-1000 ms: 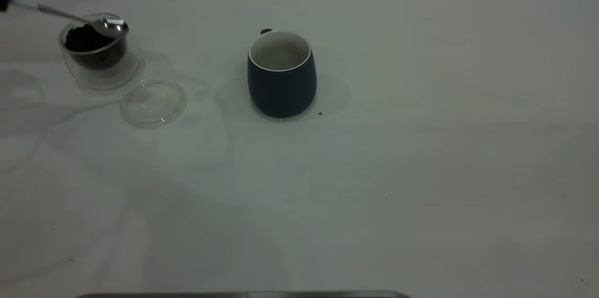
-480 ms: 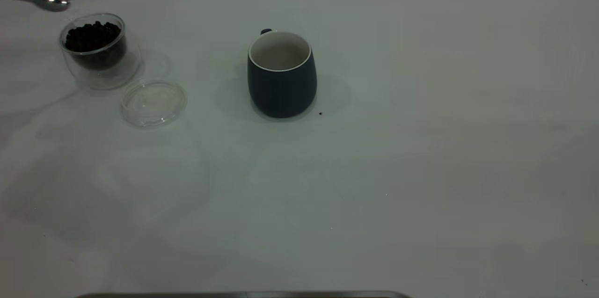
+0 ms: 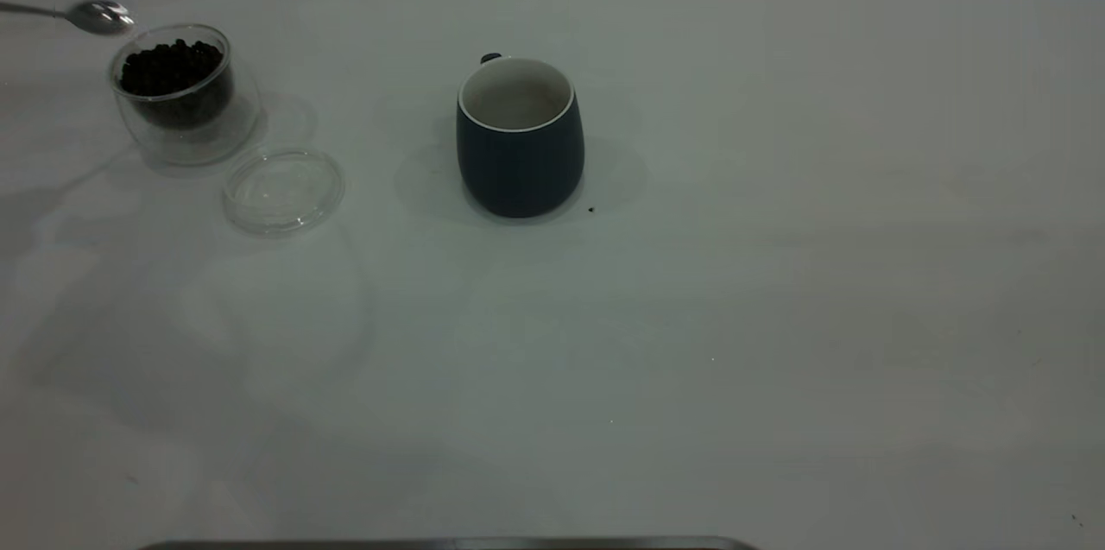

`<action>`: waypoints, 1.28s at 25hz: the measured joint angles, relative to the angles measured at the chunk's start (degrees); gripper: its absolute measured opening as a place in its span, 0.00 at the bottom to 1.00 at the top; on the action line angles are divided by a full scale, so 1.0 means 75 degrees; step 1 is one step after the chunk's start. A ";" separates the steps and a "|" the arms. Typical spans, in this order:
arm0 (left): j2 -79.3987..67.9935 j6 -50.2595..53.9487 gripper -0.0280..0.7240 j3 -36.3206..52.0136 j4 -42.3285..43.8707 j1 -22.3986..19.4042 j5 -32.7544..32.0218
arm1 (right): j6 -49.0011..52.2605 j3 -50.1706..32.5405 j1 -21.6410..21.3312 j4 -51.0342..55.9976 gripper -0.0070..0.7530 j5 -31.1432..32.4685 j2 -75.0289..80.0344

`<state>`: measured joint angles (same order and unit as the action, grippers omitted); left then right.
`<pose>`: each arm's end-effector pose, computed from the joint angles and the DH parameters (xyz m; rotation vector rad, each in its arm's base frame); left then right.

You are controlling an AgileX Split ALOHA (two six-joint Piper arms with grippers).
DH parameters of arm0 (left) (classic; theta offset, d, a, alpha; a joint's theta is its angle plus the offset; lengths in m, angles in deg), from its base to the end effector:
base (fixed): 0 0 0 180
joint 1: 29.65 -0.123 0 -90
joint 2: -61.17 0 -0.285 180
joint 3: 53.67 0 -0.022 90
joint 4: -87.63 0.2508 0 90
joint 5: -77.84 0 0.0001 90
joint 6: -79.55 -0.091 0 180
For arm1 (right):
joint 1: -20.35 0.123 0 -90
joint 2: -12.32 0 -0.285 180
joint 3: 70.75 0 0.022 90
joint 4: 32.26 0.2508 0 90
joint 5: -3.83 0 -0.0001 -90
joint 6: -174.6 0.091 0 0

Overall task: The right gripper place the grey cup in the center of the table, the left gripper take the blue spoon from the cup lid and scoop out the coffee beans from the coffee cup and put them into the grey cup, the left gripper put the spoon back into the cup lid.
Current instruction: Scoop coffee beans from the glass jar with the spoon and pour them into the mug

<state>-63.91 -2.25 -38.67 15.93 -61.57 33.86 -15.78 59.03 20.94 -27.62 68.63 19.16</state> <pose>0.3444 0.1438 0.1151 -0.1409 2.4227 -0.6282 -0.0074 0.0066 0.2639 -0.2096 2.1136 -0.0029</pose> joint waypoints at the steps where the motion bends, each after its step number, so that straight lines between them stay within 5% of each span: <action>1: -0.0108 -0.0201 0.21 0.0000 -0.0113 0.0081 0.0035 | 0.0000 0.0000 0.0000 0.0000 0.62 0.0000 0.0000; 14: -0.0522 -0.1803 0.21 0.0000 -0.1040 0.0669 0.0866 | 0.0000 0.0000 0.0000 0.0000 0.62 0.0000 0.0000; 32: -0.1295 -0.1370 0.21 0.0000 -0.1296 0.0669 0.0958 | 0.0000 0.0000 0.0000 0.0000 0.62 0.0000 0.0000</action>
<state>-73.62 -12.52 -38.67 6.21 -56.55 41.04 -15.78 59.03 20.94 -27.62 68.63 19.16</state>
